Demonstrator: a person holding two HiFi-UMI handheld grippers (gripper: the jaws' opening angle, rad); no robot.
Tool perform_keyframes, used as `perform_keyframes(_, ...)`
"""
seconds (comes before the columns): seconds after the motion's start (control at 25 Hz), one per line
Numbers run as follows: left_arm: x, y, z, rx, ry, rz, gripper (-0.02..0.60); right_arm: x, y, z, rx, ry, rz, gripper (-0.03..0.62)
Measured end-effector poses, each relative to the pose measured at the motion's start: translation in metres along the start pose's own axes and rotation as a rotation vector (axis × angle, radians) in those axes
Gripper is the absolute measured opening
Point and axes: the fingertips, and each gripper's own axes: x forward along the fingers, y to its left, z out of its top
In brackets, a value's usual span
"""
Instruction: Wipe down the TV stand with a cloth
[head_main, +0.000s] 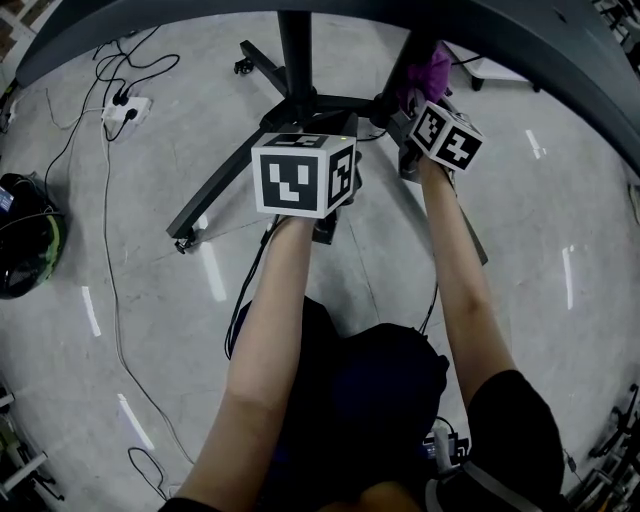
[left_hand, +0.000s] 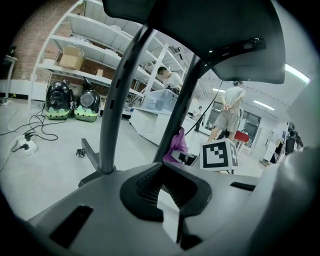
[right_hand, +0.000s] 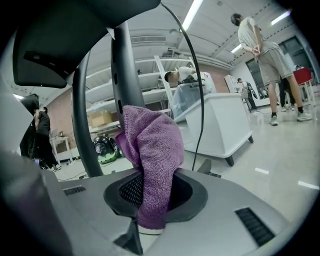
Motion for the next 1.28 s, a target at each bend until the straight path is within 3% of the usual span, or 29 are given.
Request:
perform_keyframes(0.48,0.007,-0.001,-0.002,-0.001,0.011,-0.007,0.007,0.025,0.003,-0.075,-0.008,0.140,-0.023,0.089)
perform_keyframes(1.28,0.003,-0.003,0.000,0.002,0.006,-0.013,0.006,0.024,-0.019,-0.108,0.019,0.246,-0.049,0.089)
